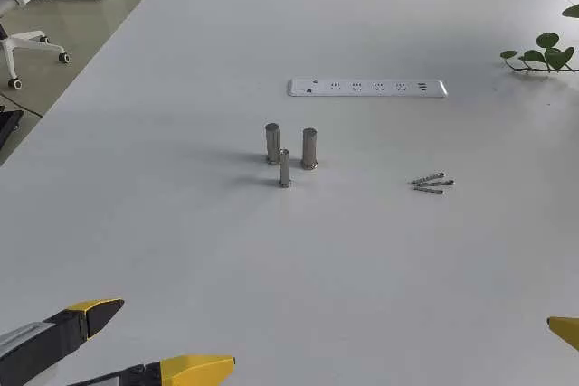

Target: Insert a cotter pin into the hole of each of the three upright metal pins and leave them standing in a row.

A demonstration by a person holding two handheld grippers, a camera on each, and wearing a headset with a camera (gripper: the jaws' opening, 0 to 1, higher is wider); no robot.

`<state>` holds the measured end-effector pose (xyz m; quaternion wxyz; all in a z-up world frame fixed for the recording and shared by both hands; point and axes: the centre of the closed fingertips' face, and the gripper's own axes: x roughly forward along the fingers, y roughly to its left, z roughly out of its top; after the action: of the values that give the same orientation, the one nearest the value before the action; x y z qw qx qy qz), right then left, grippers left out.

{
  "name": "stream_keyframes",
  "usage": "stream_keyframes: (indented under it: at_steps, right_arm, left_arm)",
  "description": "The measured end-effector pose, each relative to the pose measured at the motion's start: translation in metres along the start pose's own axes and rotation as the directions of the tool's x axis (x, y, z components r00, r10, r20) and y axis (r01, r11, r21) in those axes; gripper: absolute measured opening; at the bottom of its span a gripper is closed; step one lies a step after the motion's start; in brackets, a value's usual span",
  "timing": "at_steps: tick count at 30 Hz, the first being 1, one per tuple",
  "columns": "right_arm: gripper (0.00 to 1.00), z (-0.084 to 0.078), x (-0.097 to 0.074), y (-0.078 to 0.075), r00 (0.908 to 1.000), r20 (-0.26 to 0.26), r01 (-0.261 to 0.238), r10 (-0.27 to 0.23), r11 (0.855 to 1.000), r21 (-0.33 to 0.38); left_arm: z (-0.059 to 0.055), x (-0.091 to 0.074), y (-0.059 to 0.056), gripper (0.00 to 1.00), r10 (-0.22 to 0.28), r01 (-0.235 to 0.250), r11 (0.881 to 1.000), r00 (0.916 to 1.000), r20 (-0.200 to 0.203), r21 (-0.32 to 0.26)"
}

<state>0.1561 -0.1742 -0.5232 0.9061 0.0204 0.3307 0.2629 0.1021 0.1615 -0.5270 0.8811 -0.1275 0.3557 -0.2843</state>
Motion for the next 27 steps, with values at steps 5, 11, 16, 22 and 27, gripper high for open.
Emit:
stream_keyframes:
  at_steps: [5, 11, 16, 22, 27]
  right_arm:
    - [0.96, -0.004, 0.002, 0.0, 0.9996, -0.029, 0.001, -0.001, 1.0, -0.006]
    - [0.96, -0.002, 0.002, 0.001, 0.9999, -0.012, 0.001, -0.001, 1.0, 0.012]
    - [0.95, -0.006, 0.0, 0.002, 0.9998, -0.022, 0.002, -0.002, 1.0, 0.013]
    - [0.95, -0.007, -0.003, 0.0, 0.9998, -0.017, 0.012, -0.011, 1.0, 0.027]
    - [0.95, -0.008, -0.002, 0.0, 0.9997, -0.02, 0.012, -0.011, 0.999, 0.032]
  left_arm:
    - [0.0, -0.001, 0.001, 0.99, 0.0, 0.0, 1.0, 1.0, 0.008, -0.007]
    - [-0.004, 0.003, 0.005, 0.99, 0.026, -0.026, 1.0, 0.9996, -0.014, 0.002]
    - [0.0, 0.006, 0.002, 0.99, 0.009, -0.009, 1.0, 1.0, -0.001, -0.008]
    - [-0.01, 0.008, 0.004, 0.99, 0.042, -0.04, 0.999, 0.9972, -0.062, 0.034]
    - [-0.016, 0.011, 0.01, 0.99, 0.075, -0.069, 0.995, 0.9933, -0.088, 0.067]
